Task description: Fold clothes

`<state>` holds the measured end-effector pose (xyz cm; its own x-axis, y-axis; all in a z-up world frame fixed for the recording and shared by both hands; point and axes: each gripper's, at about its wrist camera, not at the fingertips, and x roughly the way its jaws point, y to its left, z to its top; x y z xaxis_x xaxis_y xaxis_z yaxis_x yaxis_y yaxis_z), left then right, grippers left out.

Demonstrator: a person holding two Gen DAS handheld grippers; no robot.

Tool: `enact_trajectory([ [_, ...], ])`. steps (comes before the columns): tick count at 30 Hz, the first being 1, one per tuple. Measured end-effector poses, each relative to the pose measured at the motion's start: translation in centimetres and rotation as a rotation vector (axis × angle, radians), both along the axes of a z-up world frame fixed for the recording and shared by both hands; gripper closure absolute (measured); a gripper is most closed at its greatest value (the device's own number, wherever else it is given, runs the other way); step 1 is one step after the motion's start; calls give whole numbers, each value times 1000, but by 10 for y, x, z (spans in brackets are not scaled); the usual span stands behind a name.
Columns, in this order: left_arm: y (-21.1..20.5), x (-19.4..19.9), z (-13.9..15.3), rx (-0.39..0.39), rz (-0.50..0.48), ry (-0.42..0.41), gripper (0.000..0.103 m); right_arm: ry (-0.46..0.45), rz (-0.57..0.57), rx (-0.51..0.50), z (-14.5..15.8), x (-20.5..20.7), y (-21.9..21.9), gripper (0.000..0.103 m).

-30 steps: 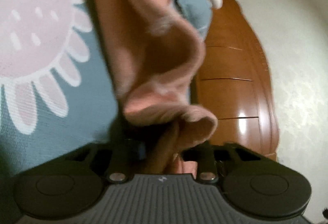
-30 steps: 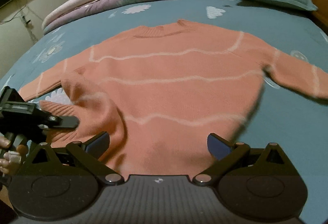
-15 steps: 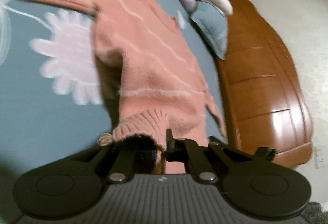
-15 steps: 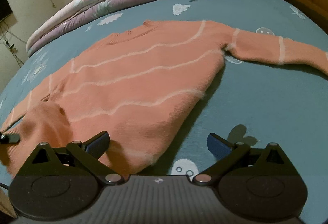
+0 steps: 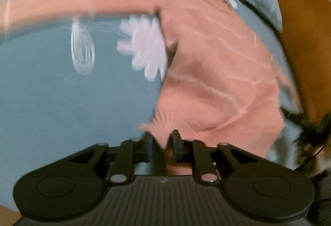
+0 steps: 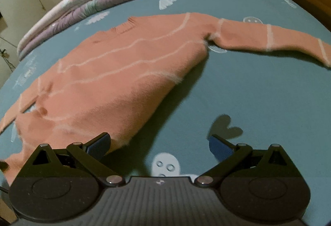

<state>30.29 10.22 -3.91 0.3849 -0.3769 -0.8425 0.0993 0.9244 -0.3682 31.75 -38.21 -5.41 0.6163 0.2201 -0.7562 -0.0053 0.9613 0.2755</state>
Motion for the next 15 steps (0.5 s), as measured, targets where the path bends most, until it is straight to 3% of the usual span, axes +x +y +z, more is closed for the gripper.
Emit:
enact_trajectory([
  [2, -17, 7, 25, 105, -81, -68, 69, 11, -2, -33, -4, -3, 0, 0],
  [4, -44, 22, 44, 138, -172, -129, 51, 28, 1, -93, -8, -6, 1, 0],
  [9, -151, 56, 59, 107, -493, -201, 39, 61, -6, -240, -12, -23, 6, 0],
  [13, -249, 53, 53, 128, -796, -216, 31, 54, -59, -222, -11, -46, 1, 0],
  [15, -288, 41, 49, 185, -916, -256, 30, 52, -104, -185, -12, -59, -4, 0],
])
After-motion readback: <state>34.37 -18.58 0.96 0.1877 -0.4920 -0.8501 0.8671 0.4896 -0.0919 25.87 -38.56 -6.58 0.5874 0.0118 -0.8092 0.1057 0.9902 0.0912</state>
